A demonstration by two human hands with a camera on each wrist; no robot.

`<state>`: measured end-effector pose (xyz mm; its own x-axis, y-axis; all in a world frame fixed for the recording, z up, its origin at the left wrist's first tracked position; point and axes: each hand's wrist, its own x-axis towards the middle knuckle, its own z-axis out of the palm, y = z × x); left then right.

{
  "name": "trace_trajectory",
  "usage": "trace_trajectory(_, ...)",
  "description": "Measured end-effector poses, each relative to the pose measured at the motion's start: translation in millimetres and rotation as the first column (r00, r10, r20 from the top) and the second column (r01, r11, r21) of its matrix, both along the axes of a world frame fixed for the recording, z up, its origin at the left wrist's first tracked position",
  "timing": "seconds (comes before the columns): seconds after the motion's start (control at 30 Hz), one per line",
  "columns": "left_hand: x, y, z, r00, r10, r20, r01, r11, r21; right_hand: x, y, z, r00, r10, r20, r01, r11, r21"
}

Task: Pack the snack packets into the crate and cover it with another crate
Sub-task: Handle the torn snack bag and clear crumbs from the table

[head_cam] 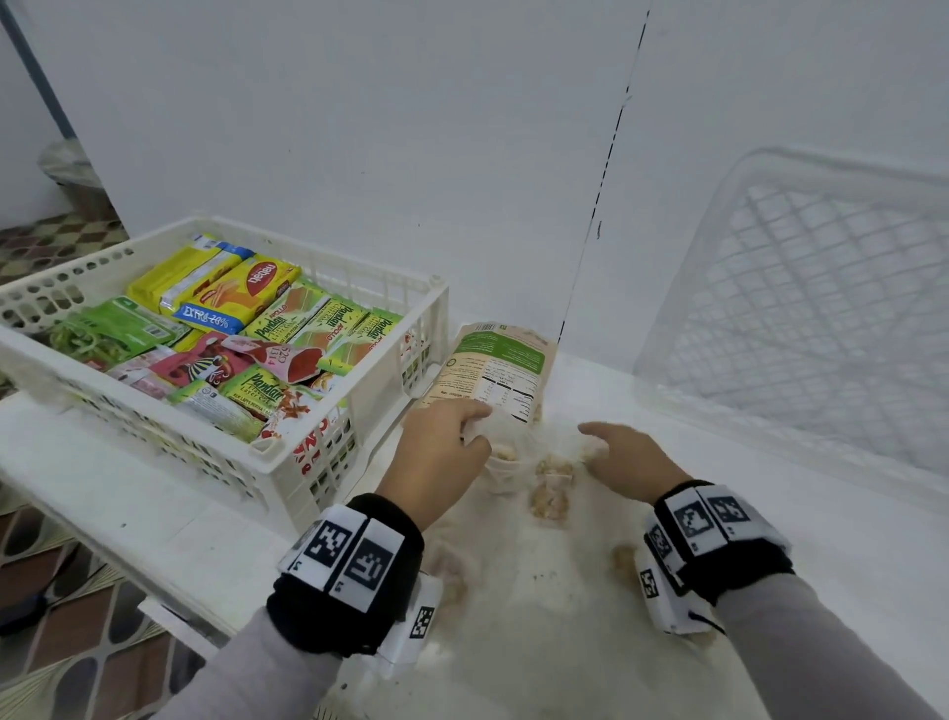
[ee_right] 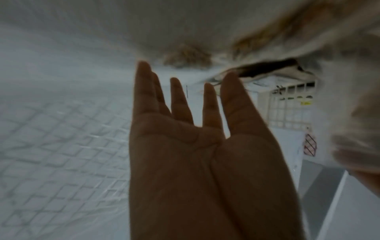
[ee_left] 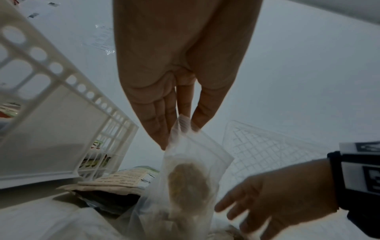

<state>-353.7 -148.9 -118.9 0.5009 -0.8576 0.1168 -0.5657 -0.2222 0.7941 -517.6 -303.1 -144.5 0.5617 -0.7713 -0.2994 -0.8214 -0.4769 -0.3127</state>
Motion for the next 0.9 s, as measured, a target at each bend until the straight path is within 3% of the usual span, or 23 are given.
trace_trajectory(0.07,1,0,-1,1.000,0.002,0.006,-0.002,1.000,-0.015,0,-2,-8,0.965,0.081,-0.251,-0.078,0.997,0.022)
trace_trajectory(0.13,3,0,-2,1.000,-0.007,0.008,0.007,1.000,-0.027,2,1,-11,0.950,0.081,-0.303,-0.102,0.993,-0.054)
trace_trajectory(0.23,4,-1,-3,1.000,-0.012,-0.025,0.011,0.999,-0.043,4,7,-9,0.979,0.016,-0.203,-0.046,0.989,-0.143)
trace_trajectory(0.33,5,-2,-4,0.999,-0.020,-0.050,0.018,0.999,-0.037,3,12,-1,0.989,0.005,-0.146,-0.016,0.997,-0.073)
trace_trajectory(0.43,4,-3,-3,0.997,-0.020,-0.075,0.017,0.999,-0.038,2,20,14,0.992,-0.075,0.103,0.083,0.994,-0.078)
trace_trajectory(0.5,3,-4,-2,0.996,-0.018,-0.087,0.015,0.999,-0.034,3,26,27,0.910,-0.142,0.389,0.180,0.982,-0.063)
trace_trajectory(0.53,3,-4,-2,0.995,-0.021,-0.096,0.018,0.999,-0.030,5,32,34,0.828,-0.163,0.537,0.214,0.976,-0.035)
trace_trajectory(0.63,0,-4,2,0.992,-0.045,-0.118,0.043,0.999,-0.025,13,54,52,0.455,-0.210,0.865,0.157,0.976,0.154)
trace_trajectory(0.7,-4,-4,8,0.992,-0.071,-0.102,0.069,0.997,-0.027,20,73,52,0.300,-0.247,0.922,0.036,0.968,0.247)
trace_trajectory(0.8,-9,-3,18,0.994,-0.113,-0.014,0.112,0.992,-0.054,28,97,39,0.285,-0.245,0.927,-0.040,0.963,0.267)
trace_trajectory(0.9,-11,-2,24,0.993,-0.117,0.009,0.117,0.990,-0.072,26,103,28,0.282,-0.216,0.935,0.047,0.976,0.211)
